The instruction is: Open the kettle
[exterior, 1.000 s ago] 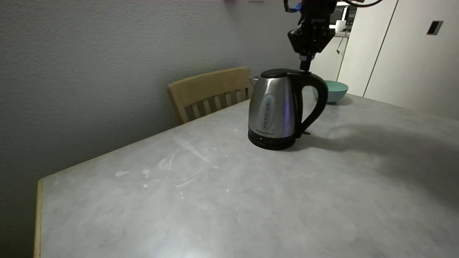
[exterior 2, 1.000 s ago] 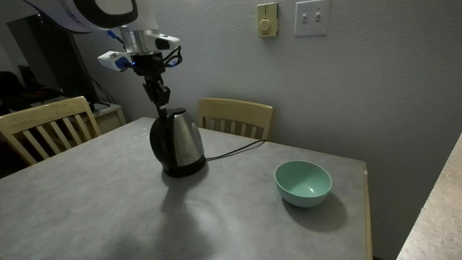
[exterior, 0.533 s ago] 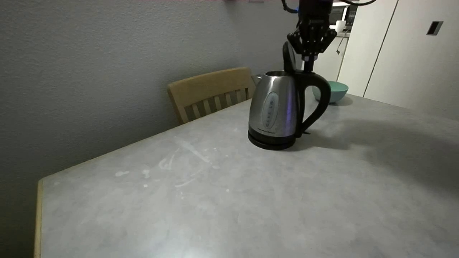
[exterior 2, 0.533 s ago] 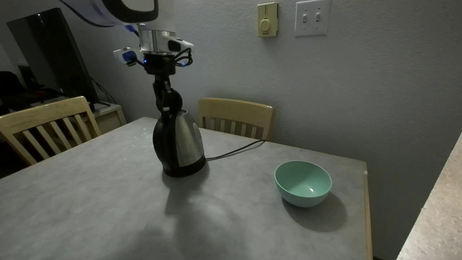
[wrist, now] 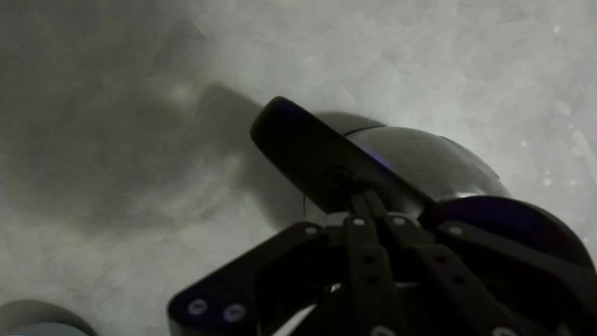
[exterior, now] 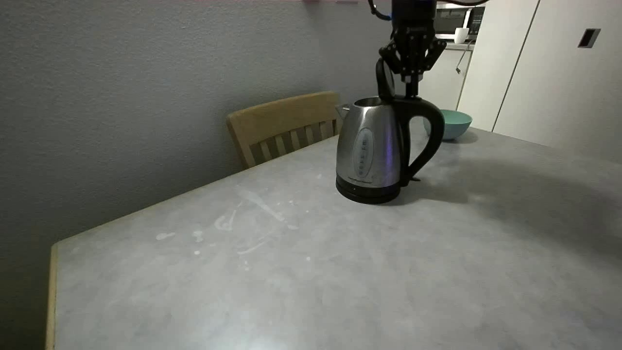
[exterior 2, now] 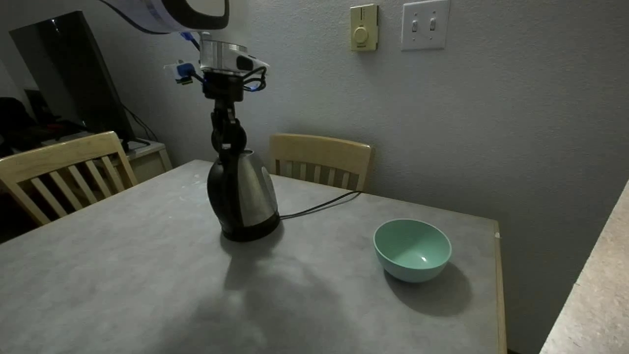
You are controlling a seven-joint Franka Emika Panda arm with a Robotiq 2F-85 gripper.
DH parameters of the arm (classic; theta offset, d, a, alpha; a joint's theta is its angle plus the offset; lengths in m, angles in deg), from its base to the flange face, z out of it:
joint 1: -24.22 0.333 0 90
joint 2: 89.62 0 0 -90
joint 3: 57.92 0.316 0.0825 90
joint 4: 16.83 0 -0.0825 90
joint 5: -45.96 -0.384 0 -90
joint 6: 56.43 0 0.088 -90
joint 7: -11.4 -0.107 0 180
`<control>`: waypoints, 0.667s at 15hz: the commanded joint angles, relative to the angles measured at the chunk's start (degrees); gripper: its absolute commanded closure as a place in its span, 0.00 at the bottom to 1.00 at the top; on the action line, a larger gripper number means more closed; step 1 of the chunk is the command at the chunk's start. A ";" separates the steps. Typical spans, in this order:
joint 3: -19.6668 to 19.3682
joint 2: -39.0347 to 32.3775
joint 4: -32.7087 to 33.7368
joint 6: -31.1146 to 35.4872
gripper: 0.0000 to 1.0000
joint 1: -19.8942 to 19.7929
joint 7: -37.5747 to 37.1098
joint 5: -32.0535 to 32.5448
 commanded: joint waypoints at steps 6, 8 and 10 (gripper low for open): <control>-2.01 2.61 -2.91 2.70 1.00 5.80 -5.89 8.97; -2.13 3.31 -3.46 4.62 1.00 6.61 -7.19 10.40; -2.25 4.24 -3.92 6.28 1.00 7.18 -8.50 11.47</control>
